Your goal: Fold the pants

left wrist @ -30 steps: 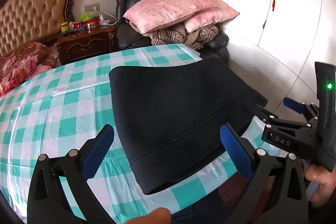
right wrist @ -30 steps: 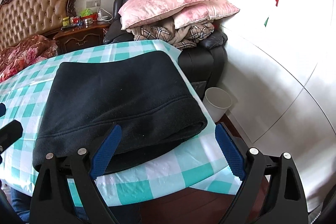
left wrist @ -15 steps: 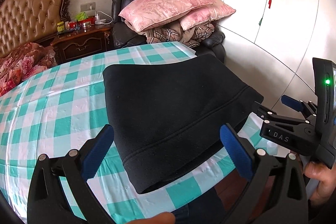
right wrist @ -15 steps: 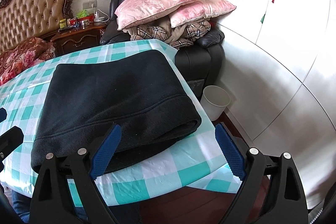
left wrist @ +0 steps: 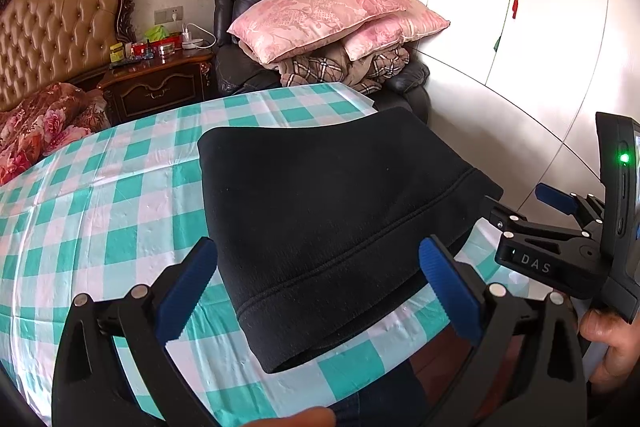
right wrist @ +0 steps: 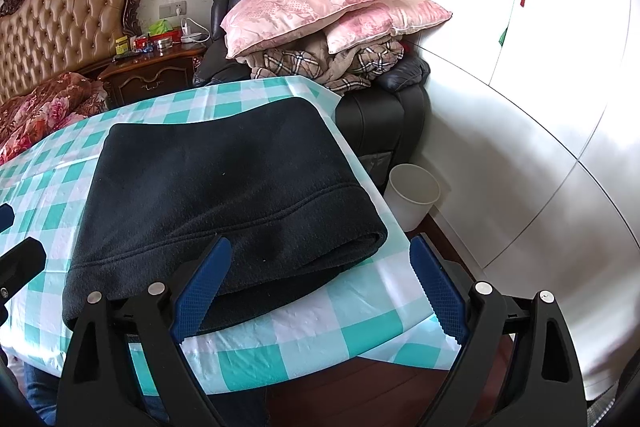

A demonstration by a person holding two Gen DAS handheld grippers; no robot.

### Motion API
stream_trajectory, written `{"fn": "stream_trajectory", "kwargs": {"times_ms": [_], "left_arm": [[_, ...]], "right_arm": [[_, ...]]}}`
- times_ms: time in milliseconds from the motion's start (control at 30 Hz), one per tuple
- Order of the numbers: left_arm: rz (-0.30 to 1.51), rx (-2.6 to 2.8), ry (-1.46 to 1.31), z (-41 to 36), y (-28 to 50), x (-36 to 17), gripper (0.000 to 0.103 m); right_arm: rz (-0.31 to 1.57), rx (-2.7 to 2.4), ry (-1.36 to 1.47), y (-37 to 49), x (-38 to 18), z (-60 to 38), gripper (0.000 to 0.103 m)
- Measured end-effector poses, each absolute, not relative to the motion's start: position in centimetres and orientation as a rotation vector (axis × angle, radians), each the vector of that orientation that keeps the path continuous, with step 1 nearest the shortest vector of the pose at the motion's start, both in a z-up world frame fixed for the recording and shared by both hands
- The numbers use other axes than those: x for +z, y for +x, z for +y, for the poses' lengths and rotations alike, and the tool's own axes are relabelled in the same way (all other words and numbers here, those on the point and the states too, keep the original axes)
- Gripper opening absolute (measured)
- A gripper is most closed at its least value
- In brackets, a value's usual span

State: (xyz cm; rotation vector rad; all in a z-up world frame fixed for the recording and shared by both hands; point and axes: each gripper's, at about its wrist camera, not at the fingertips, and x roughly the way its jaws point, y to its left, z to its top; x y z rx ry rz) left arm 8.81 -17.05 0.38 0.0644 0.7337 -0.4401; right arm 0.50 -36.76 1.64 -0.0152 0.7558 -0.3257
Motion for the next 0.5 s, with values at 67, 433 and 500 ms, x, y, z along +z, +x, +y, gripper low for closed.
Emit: {"fn": "stream_trajectory", "kwargs": {"times_ms": [67, 433, 500], "left_arm": [[0.731, -0.441, 0.066, -17.1, 8.86, 0.47, 0.101], [0.731, -0.452, 0.072, -17.43, 9.04, 0.56, 0.101], [0.733, -0.452, 0.07, -17.43, 9.04, 0.55, 0.101]], "right_arm": [[0.757, -0.326, -0.013, 0.5, 1.63, -36.8, 0.087], [0.756, -0.325, -0.013, 0.53, 1.65, -36.77, 0.087], [0.756, -0.325, -0.012, 0.53, 1.65, -36.77, 0.087]]}}
